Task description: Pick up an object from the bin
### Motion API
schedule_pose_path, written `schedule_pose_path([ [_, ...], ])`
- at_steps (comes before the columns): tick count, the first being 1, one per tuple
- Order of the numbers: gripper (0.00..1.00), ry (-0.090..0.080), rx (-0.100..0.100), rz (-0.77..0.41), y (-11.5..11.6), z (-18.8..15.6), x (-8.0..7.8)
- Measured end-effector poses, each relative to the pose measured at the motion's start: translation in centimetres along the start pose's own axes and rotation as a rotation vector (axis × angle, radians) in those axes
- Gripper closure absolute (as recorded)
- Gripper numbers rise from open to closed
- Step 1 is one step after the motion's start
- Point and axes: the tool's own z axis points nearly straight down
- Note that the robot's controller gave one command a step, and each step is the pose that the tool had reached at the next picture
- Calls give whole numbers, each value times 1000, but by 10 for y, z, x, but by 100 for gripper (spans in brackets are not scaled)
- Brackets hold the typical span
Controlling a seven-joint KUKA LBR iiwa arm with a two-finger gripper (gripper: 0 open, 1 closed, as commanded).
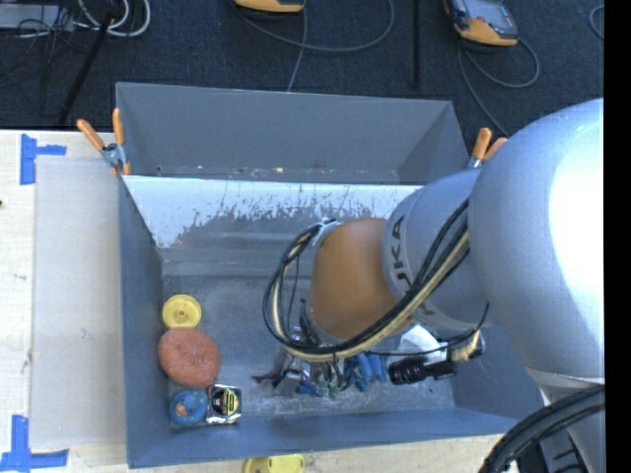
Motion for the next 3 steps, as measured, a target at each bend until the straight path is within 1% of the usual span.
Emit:
schedule_pose_path([
  [2, 100, 3, 1, 1, -1, -3, 1],
  [3, 100, 4, 2, 2, -1, -16, 1],
])
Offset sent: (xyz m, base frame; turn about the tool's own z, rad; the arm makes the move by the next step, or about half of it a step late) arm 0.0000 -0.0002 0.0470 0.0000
